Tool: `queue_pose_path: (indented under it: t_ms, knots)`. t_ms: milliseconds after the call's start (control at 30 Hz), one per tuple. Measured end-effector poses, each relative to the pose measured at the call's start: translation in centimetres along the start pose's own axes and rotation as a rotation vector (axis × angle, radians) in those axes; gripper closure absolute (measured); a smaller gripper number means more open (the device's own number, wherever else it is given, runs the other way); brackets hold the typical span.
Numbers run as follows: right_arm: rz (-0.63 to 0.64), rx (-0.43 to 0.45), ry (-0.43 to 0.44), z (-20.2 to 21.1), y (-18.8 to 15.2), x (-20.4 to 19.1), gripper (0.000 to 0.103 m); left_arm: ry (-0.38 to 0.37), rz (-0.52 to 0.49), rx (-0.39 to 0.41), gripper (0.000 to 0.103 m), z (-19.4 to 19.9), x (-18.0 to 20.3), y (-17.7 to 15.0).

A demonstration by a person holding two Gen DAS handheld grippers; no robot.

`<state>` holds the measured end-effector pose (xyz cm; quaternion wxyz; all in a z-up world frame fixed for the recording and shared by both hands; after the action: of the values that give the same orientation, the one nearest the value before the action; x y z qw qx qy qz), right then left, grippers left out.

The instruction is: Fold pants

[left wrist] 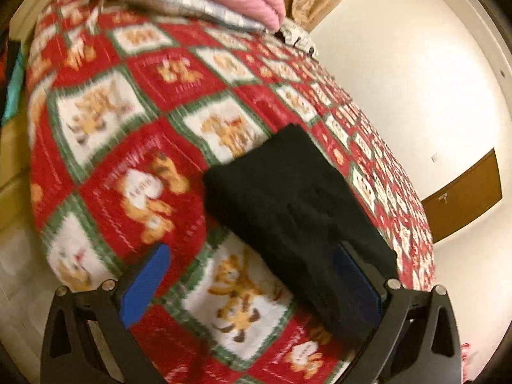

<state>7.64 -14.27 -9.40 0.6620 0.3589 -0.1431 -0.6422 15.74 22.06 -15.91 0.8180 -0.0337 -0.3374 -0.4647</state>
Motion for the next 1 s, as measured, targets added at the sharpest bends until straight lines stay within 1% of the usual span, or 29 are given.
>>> queue_pose_path:
  t_ms: [100,167,200,267,333,467,500,567,600,633,667,700,733,800,867,933,1000]
  knots:
    - [0.044,-0.039,0.031,-1.0,-0.6,-2.0,0.015,0.018,-0.032,0.018,0.001,-0.4,1.2,0.0]
    - [0.058,-0.060,0.048,-1.5,-1.0,-2.7,0.015,-0.011,-0.017,0.012,0.007,-0.6,2.0,-0.1]
    - [0.063,-0.068,0.054,-1.6,-1.1,-3.0,0.015,-0.030,-0.015,0.008,0.007,-0.7,2.6,-0.1]
    - [0.066,-0.075,0.057,-1.7,-1.3,-3.3,0.015,-0.034,-0.023,-0.015,0.007,-1.4,3.3,-0.3]
    - [0.062,-0.073,0.059,-1.6,-1.4,-3.3,0.015,-0.025,-0.001,-0.016,0.007,-1.8,3.0,-0.2]
    - [0.027,-0.070,0.064,-1.5,-1.4,-2.7,0.015,-0.049,0.056,0.011,0.007,-1.6,2.8,0.5]
    - [0.016,-0.069,0.068,-1.4,-1.3,-2.5,0.015,-0.063,0.075,0.025,0.009,-1.4,2.6,0.9]
    - [-0.010,-0.071,0.072,-1.4,-1.3,-2.1,0.015,-0.080,0.115,0.059,0.026,-1.1,2.2,1.7]
    - [-0.021,-0.073,0.071,-1.4,-1.4,-1.8,0.015,-0.088,0.133,0.069,0.029,-1.0,2.0,2.0]
    - [-0.028,-0.073,0.071,-1.4,-1.3,-1.6,0.015,-0.094,0.138,0.077,0.042,-1.0,1.9,2.1]
    - [-0.039,-0.074,0.071,-1.3,-1.3,-1.4,0.015,-0.093,0.127,0.081,0.068,-0.9,1.9,2.2]
    - [-0.048,-0.073,0.070,-1.3,-1.4,-1.2,0.015,-0.088,0.107,0.066,0.078,-1.2,1.9,2.1]
    - [-0.063,-0.072,0.065,-1.2,-1.3,-0.8,0.015,-0.087,0.098,0.052,0.080,-1.3,1.9,2.0]
    - [-0.095,-0.066,0.068,-1.0,-1.3,-0.1,0.015,-0.098,0.082,0.067,0.082,-0.9,2.1,1.8]
    - [-0.124,-0.058,0.071,-0.6,-1.1,0.7,0.015,-0.083,0.044,0.087,0.082,-0.3,2.9,1.8]
    - [-0.157,-0.036,0.065,0.2,-0.8,1.9,0.015,-0.077,-0.009,0.114,0.083,0.6,4.4,1.9]
    - [-0.205,0.000,0.047,1.4,-0.4,3.7,0.015,-0.069,-0.095,0.143,0.084,1.5,6.8,1.9]
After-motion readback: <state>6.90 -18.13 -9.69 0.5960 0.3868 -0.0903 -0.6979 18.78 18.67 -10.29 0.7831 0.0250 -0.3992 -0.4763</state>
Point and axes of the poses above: each gripper's, at about its wrist camera, not at the fingertips, and z roughly against the way its jaws point, x to its right, y to its top, the point moved 9 cm from there along -z, roughly the way its jaws point, and after that the axes turned 14 degrees about -x, right-handed, at the moved point
